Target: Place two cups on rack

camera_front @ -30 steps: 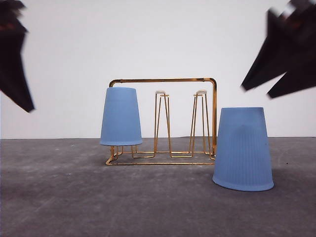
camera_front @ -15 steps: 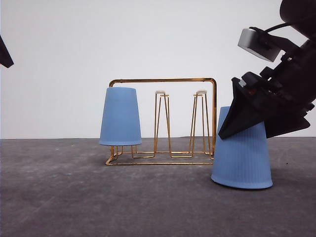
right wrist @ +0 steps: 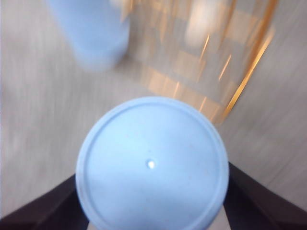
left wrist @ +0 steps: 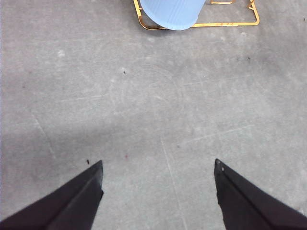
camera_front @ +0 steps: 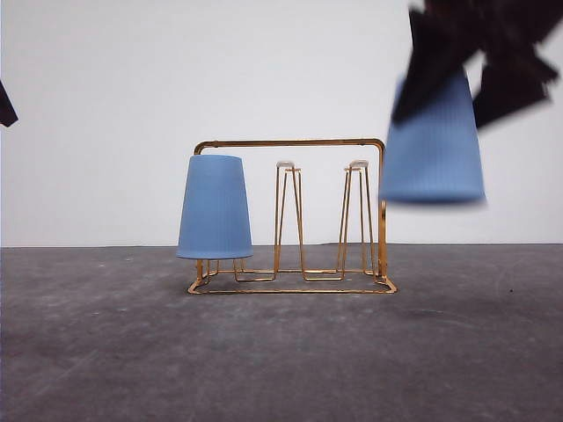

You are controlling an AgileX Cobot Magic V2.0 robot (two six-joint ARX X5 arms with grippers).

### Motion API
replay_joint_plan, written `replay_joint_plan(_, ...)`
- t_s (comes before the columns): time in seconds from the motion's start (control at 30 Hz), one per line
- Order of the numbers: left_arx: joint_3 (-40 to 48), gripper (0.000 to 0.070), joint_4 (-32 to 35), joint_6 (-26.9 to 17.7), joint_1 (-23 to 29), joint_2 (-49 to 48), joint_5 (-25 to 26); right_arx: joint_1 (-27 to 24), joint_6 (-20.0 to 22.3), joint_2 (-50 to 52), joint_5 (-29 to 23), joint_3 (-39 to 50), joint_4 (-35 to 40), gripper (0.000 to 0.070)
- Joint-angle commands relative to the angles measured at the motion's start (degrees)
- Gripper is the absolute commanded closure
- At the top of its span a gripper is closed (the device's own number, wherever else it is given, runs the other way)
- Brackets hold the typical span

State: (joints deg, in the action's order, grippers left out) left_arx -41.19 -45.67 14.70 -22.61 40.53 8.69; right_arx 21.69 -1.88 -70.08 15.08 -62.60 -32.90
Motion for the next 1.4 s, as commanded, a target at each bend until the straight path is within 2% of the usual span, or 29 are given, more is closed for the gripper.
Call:
replay_joint_plan(0.0,-0.35,0.0275,0.28,0.33,-0.11,0.31,-0.35,0.31,0.45,-0.62,-0.89,-2.88,1.9,0.0377)
replay_joint_plan(0.3,-0.35,0.0275,0.26,0.35,-0.11,0.31,-1.22,0.31,0.42,-5.47,-2.09,-5.78,13.59,0.0376)
replay_joint_plan(0.67,-0.35,0.0275,0.11,0.39,-0.13,0.31,-1.22,0.31,0.51,-18.39,-2.09,-5.78,20.77,0.0376)
replay_joint_plan(0.9,-0.35,0.0275,0.17,0.37,-0.13,0.31,-1.22,0.31,0.64,-25.46,-2.09,-5.78,20.86,0.0376)
replay_joint_plan(0.97,-0.35,0.0275,0.22,0.37,-0.13,0.31,-1.25,0.31,0.64,-26.64,-2.09,-5.78,20.8,0.0346)
replay_joint_plan(1.1,-0.35,0.0275,0.22,0.37,-0.13,0.31,-1.25,0.31,0.58,-27.64,-2.07,-5.78,20.14,0.0192)
replay_joint_plan(1.23,-0.35,0.0273,0.2,0.37,-0.13,0.31,-1.25,0.3,0.35,-25.94,-1.64,-5.89,17.3,0.0165)
replay_joint_plan(1.37,-0.35,0.0271,0.22,0.35,-0.13,0.31,-1.23,0.09,0.34,-21.27,-1.65,-7.64,8.77,0.0165)
